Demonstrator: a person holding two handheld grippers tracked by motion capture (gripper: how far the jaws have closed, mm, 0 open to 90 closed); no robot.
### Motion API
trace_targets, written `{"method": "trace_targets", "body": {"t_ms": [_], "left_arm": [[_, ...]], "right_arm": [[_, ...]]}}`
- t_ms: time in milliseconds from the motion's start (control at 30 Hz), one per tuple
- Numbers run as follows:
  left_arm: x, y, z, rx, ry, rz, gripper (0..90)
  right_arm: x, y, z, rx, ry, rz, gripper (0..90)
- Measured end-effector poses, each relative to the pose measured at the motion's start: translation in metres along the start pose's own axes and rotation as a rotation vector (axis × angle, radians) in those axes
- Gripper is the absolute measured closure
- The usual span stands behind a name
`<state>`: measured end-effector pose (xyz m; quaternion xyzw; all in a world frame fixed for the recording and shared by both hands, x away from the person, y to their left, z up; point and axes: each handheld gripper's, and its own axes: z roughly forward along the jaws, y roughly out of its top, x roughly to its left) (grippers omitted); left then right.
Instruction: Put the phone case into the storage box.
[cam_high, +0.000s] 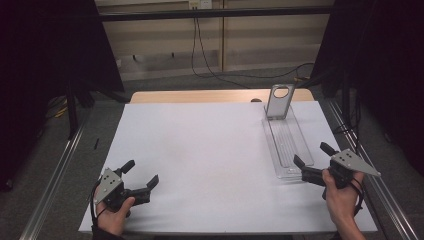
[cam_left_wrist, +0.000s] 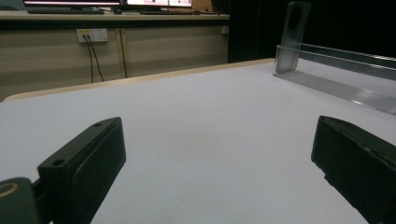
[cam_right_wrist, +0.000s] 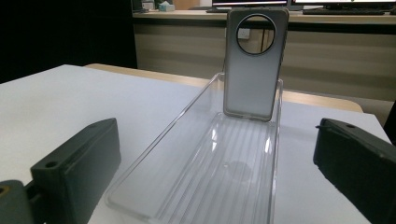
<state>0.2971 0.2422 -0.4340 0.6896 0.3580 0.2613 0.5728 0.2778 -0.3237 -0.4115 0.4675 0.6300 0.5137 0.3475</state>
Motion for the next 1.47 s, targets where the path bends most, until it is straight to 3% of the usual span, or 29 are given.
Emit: {"method": "trace_targets", "body": {"t_ms": [467,933,1233,1467], "left_arm": [[-0.003,0.0,-0.006,0.005,0.017,0.001,3.2],[-0.005,-0.001,-0.01,0.011,0.023,0.003,3.2],[-0.005,-0.003,-0.006,0.019,0.015,0.011,3.2],[-0.005,-0.004,-0.005,0.023,0.02,0.004,3.2]], "right_arm": [[0.003,-0.018,-0.016,0.029,-0.033,0.009,0.7],[0.006,-0.03,-0.035,0.022,-0.06,0.017,1.9],[0.008,-0.036,-0.043,0.028,-0.048,0.07,0.0],[0.009,-0.035,-0.04,0.026,-0.036,0.068,0.0]]}}
